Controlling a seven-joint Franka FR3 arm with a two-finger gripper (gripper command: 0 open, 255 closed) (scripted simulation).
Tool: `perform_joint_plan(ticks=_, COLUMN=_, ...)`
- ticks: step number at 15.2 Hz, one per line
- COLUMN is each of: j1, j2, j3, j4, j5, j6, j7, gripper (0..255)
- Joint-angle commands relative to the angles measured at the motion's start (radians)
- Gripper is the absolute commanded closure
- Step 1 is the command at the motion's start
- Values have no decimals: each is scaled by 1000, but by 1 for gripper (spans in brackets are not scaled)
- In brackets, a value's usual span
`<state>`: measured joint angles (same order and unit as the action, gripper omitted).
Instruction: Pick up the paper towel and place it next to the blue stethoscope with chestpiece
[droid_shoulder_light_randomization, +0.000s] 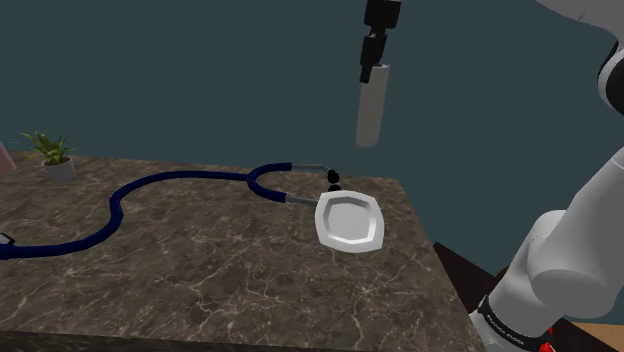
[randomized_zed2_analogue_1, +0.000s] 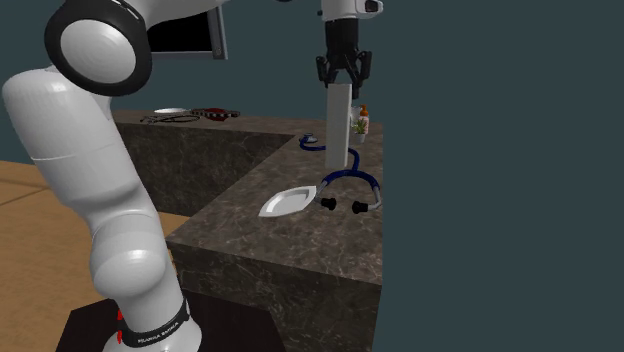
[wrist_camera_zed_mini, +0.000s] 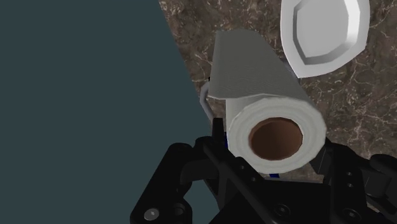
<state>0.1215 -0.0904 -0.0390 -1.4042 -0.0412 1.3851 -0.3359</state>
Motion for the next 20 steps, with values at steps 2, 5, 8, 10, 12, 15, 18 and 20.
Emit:
perform_joint_plan(ticks=2, j1=0, j2=28, j3=0, j4=78, j5=1, j6=-51, j7=-3, gripper=255)
perform_joint_plan(ticks=5, j1=-1, j2=63, j3=-1, j4=167, j5=2, j6=-105, j7=-5, gripper=255)
perform_joint_plan(ticks=8, j1=-1, j2=104, j3=-2, j4=268, j5=3, j6=-164, j7=-9, gripper=255)
perform_joint_plan(ticks=10, j1=-2, j2=138, j3=-2, j4=345, j5=4, j6=-207, j7=-11, gripper=255)
perform_joint_plan(ticks=12, j1=-3, j2=178, j3=-3, j4=434, j5=5, j6=-256, j7=-14, gripper=255)
perform_joint_plan(ticks=15, j1=-6, j2=253, j3=-5, j4=593, j5=8, j6=-340, j7=-19, gripper=255)
perform_joint_plan(ticks=18, j1=44, j2=139, j3=28, j4=390, j5=-4, j6=-254, j7=60, gripper=255)
perform_joint_plan(ticks=20, j1=71, j2=88, j3=53, j4=297, j5=-8, j6=-214, j7=112, gripper=255)
